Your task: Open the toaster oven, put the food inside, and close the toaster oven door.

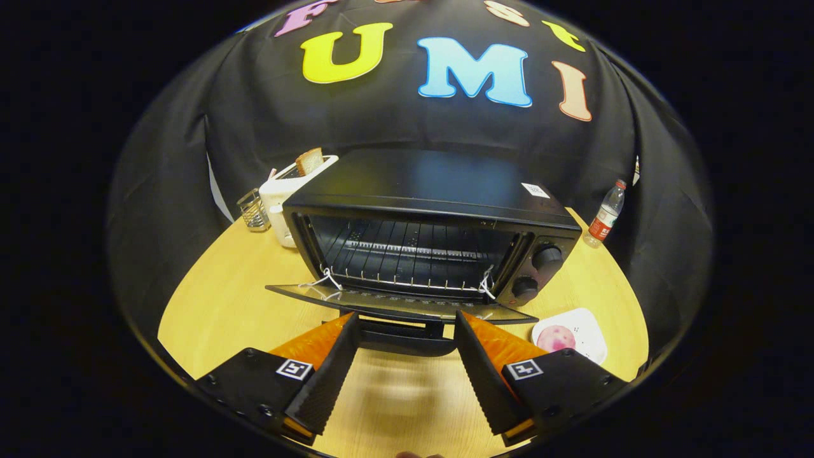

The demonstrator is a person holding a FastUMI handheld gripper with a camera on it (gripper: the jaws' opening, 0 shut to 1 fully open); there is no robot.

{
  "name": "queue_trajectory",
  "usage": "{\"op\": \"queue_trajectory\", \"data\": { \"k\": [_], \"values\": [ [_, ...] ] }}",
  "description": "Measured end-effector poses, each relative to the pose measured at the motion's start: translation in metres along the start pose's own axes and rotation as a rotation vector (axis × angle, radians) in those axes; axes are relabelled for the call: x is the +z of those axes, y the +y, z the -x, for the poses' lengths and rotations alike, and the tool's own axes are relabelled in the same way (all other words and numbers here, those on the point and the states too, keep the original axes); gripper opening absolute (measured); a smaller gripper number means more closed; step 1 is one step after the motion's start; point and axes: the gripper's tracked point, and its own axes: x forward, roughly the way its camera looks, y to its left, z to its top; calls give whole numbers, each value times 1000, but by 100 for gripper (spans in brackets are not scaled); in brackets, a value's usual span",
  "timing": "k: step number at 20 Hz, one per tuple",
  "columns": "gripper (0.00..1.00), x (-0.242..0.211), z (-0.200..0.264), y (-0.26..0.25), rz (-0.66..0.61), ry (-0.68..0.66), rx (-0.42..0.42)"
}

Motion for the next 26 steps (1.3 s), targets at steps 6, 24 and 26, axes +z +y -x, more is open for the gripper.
{"op": "queue_trajectory", "data": {
  "k": [6,24,26],
  "values": [
    [97,-99,-4,6,-64,280,54],
    [97,-94,103,-100,-25,150,-66],
    [97,-88,111,-125,-27,133,-95]
  ]
}}
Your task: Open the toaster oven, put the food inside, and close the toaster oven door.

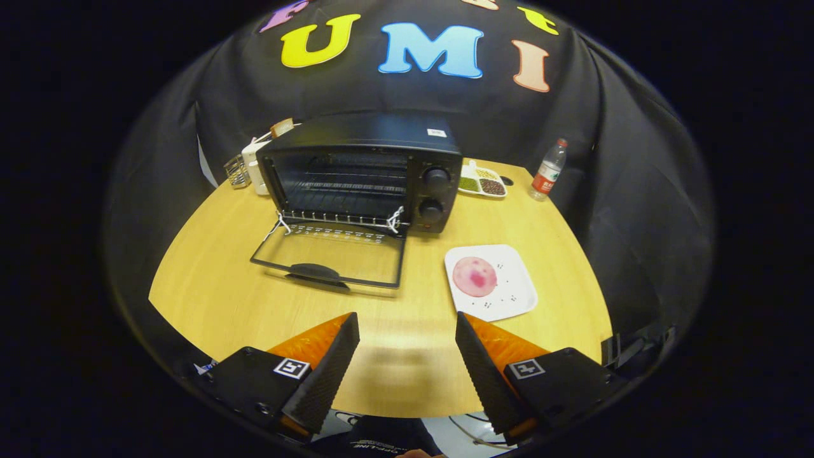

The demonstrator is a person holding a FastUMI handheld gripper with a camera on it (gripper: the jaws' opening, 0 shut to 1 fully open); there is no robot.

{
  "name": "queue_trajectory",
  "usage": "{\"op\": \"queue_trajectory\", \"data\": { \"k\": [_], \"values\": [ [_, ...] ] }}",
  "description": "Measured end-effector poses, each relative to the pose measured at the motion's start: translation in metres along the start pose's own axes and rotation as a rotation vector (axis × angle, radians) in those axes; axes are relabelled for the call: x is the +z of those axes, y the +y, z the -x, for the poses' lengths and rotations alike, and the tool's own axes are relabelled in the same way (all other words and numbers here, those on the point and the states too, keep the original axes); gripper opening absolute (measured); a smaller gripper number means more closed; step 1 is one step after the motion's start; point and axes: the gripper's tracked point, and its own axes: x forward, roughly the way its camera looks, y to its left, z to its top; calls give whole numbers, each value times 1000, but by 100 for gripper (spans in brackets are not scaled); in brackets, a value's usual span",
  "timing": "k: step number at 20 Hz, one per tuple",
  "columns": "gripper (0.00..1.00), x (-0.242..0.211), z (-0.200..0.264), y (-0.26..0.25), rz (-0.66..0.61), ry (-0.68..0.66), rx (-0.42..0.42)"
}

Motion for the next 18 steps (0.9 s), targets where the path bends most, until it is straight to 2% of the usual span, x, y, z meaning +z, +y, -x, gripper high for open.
{"op": "queue_trajectory", "data": {
  "k": [2,6,18],
  "values": [
    [97,3,-2,-24,-12,-4,-25],
    [97,6,-18,-55,-34,28,-16],
    [98,11,-77,-140,-47,130,119]
  ]
}}
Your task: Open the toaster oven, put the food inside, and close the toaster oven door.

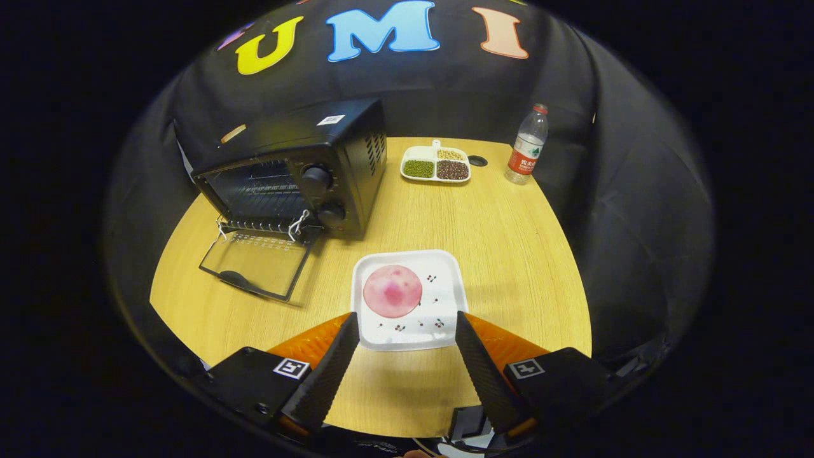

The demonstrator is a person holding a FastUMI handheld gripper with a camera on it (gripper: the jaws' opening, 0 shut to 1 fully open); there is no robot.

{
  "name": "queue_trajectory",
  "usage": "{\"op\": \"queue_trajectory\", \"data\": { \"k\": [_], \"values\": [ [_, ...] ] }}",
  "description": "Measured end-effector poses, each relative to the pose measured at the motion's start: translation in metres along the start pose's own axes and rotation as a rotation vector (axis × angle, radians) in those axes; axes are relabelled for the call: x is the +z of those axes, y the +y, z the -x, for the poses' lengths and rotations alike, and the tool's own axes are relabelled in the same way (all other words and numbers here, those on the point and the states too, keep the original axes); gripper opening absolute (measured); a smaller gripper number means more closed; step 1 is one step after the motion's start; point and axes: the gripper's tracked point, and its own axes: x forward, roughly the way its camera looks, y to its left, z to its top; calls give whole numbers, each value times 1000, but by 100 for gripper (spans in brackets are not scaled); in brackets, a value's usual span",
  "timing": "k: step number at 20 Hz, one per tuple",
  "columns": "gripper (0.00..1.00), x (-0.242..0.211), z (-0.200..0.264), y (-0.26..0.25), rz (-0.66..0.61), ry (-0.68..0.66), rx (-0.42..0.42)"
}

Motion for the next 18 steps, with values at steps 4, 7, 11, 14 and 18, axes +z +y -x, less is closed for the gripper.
{"op": "queue_trajectory", "data": {
  "k": [4,7,11,14,18],
  "values": [
    [97,-6,-16,-28,-24,55,38],
    [97,-10,-28,-43,-39,83,63],
    [98,-16,-48,-53,-34,128,85],
    [98,-18,-65,-59,-17,147,77],
    [98,-17,-88,-62,-18,185,67]
  ]
}}
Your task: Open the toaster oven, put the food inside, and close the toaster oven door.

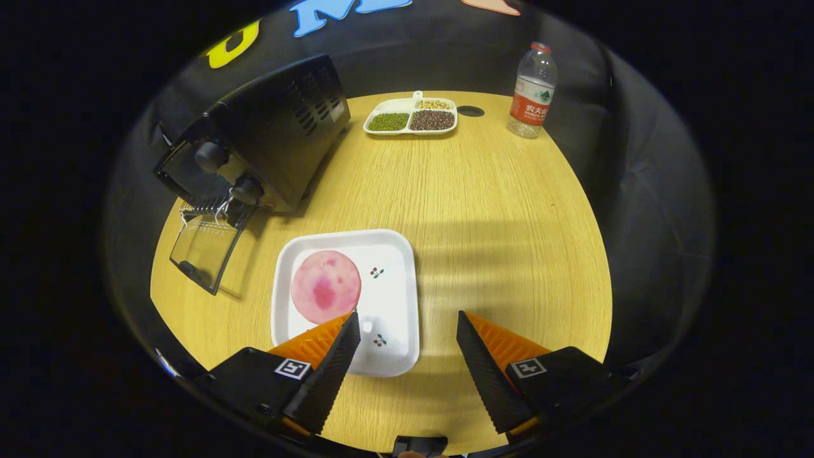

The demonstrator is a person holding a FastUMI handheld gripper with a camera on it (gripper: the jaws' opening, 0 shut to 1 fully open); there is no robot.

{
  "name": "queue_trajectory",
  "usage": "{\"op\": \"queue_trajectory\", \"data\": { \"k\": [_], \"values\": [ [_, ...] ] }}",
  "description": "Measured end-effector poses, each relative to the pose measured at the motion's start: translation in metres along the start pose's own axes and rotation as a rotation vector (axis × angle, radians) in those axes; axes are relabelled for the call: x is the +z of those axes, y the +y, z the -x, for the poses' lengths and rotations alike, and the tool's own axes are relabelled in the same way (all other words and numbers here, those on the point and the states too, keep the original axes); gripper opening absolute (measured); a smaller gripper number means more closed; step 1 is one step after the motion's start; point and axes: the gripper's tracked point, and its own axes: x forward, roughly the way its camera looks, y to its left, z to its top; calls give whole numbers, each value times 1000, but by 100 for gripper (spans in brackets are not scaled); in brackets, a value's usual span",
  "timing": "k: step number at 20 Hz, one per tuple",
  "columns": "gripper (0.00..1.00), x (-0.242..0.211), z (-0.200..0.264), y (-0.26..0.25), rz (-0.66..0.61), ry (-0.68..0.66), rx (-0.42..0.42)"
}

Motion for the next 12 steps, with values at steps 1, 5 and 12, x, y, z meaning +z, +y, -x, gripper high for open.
{"op": "queue_trajectory", "data": {
  "k": [1,5,12],
  "values": [
    [98,1,-5,-1,-6,13,-1],
    [95,2,-17,2,13,62,-14],
    [50,2,-21,9,51,120,-9]
  ]
}}
